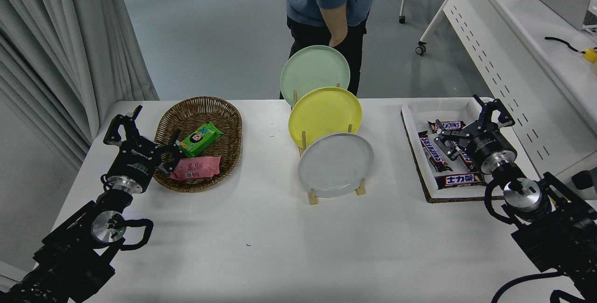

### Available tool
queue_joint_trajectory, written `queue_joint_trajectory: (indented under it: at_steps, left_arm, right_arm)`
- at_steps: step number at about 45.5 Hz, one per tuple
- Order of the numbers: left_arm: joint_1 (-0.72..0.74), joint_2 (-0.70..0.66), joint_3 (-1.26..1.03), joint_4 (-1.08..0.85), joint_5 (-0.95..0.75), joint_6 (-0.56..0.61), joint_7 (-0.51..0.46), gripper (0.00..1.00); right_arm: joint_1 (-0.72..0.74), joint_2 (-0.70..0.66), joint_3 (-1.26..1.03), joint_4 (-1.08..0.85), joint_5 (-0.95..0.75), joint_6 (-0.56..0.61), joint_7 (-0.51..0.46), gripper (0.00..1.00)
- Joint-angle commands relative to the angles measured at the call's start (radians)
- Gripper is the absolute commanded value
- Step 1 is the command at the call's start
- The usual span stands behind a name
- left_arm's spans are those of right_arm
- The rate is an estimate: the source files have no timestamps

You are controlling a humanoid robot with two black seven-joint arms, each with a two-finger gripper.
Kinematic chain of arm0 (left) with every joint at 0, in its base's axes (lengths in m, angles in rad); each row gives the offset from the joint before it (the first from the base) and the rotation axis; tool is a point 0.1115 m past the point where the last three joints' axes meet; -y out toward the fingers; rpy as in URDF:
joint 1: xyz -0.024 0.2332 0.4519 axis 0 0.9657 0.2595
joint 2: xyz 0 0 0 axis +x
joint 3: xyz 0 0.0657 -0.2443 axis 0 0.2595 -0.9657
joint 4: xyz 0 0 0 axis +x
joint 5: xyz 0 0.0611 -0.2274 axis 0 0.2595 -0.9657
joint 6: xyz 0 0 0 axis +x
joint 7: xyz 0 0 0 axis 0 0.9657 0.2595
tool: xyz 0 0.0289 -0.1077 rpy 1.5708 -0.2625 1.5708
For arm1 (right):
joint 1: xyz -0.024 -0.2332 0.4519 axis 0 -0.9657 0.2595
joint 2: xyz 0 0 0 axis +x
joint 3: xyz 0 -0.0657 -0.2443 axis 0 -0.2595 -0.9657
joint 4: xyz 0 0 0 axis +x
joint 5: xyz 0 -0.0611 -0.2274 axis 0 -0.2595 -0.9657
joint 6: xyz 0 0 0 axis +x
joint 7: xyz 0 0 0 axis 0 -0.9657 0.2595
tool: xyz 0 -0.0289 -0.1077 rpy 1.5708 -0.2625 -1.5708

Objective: Place the plate on the table

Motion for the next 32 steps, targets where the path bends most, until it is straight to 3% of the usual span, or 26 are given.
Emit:
queue_joint_trajectory:
  at_steps: [1,22,32]
  left_arm:
    - [0.0,0.0,0.0,0.0,0.0,0.0,0.0,1.0]
    - [0.0,0.0,0.0,0.0,0.0,0.0,0.0,1.0]
    - [0.0,0.0,0.0,0.0,0.0,0.0,0.0,1.0]
  right_arm:
    - [0.011,-0.023,-0.002,-0.003,-0.001,-0.004,0.0,1.0]
    - [0.029,-0.093,-0.005,-0.009,0.0,-0.013,0.0,1.0]
    - [0.064,-0.136,-0.113,-0.001,0.123,-0.061,0.0,1.0]
